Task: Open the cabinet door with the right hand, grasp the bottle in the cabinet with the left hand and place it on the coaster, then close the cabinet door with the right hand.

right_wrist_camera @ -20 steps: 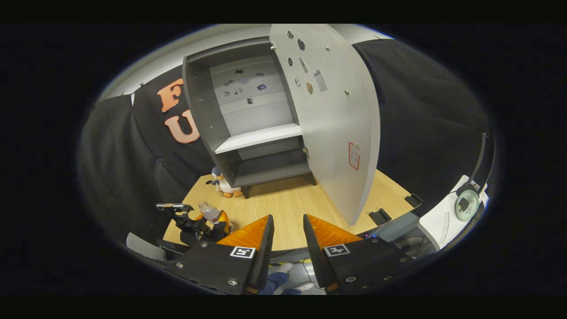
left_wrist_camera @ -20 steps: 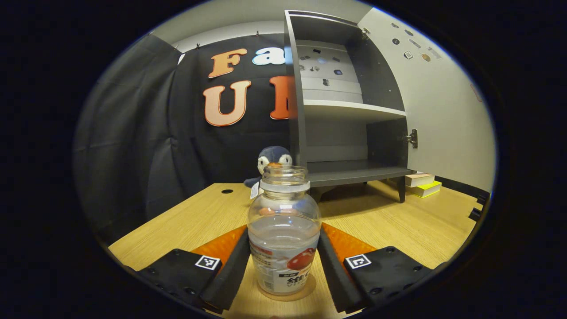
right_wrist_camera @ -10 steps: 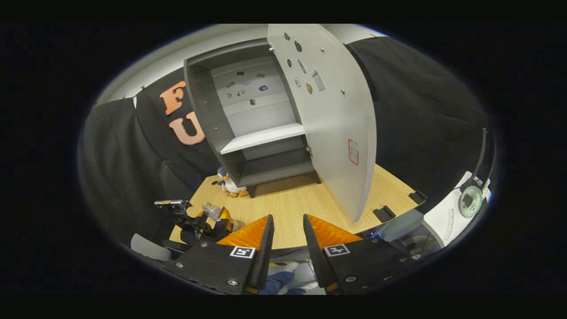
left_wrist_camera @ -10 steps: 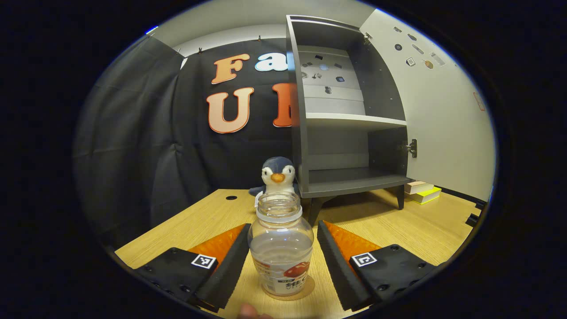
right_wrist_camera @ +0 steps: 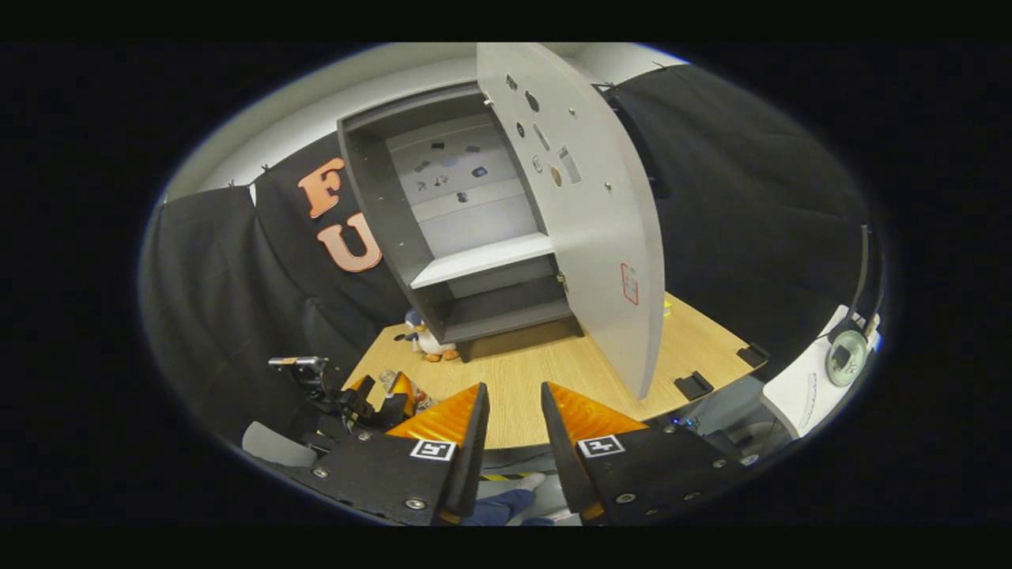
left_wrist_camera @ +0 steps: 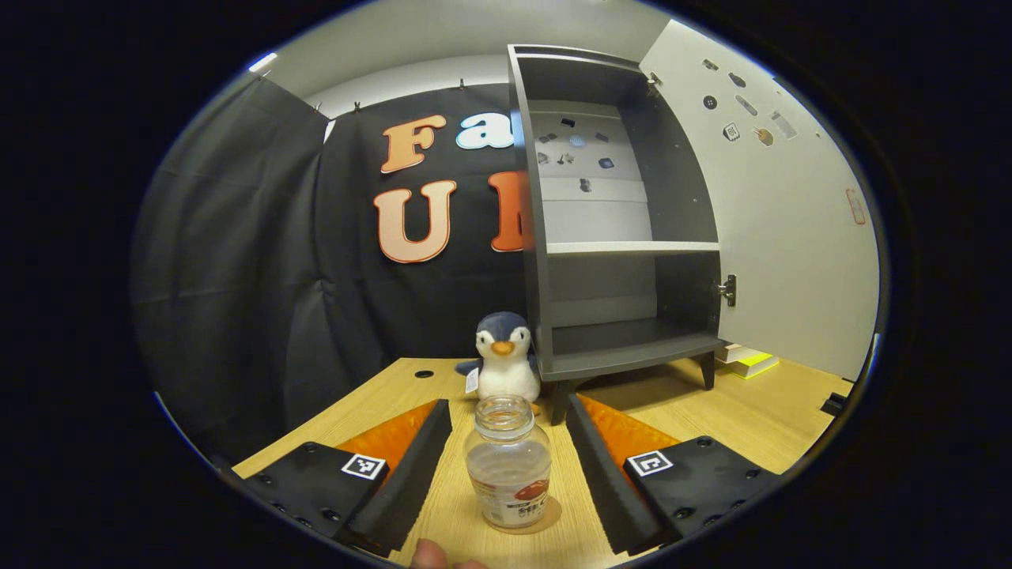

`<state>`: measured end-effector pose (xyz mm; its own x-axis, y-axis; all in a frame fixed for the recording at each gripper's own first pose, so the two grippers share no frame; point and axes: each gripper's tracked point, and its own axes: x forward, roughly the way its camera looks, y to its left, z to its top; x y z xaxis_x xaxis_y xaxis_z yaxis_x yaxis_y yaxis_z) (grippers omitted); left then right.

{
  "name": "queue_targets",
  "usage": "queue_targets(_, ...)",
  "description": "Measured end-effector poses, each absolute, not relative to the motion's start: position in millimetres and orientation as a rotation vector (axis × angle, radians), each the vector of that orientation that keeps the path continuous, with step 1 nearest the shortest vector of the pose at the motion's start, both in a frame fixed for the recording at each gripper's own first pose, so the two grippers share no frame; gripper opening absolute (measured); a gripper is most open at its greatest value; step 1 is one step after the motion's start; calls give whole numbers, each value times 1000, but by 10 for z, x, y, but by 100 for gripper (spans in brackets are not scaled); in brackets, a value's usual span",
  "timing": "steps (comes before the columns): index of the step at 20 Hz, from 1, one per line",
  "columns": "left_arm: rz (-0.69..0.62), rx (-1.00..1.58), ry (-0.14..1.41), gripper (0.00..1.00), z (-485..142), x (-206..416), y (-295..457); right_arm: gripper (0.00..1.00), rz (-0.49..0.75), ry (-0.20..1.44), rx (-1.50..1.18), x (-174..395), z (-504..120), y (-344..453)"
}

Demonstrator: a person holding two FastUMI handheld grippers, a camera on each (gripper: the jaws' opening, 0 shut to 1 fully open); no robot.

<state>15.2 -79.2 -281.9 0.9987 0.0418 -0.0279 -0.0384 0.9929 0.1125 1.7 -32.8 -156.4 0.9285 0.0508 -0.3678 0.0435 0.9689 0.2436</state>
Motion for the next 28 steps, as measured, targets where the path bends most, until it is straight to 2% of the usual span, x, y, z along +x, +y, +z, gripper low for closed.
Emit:
queue_targets(7,53,148,6,95,-2274,-48,-865,42,14,306,282,-86,-1308,-437)
queue_targets(12,-51,96,-37,95,-1558,-214,-1264,42,26,190,271,-96,-899,-574)
queue_targets(17,-118,81,-70,95,-1010,-277,-1568,46,14,78,242,-66,-453,-958)
queue_targets(24,-139,44,-64,95,-683,-321,-1717,54,-36,-8,180,281,-99,-1821)
queue_targets(25,-141,45,-64,95,-653,-318,-1735,63,-40,-16,178,355,-75,-1954)
queue_targets(26,-136,52,-62,95,-631,-316,-1729,55,-39,-28,172,427,-42,-2056)
queue_targets(27,-131,60,-61,95,-614,-331,-1704,56,-45,-31,164,517,-41,-2142)
queue_targets(28,-127,67,-55,95,-604,-329,-1693,61,-34,-34,163,596,-42,-2187)
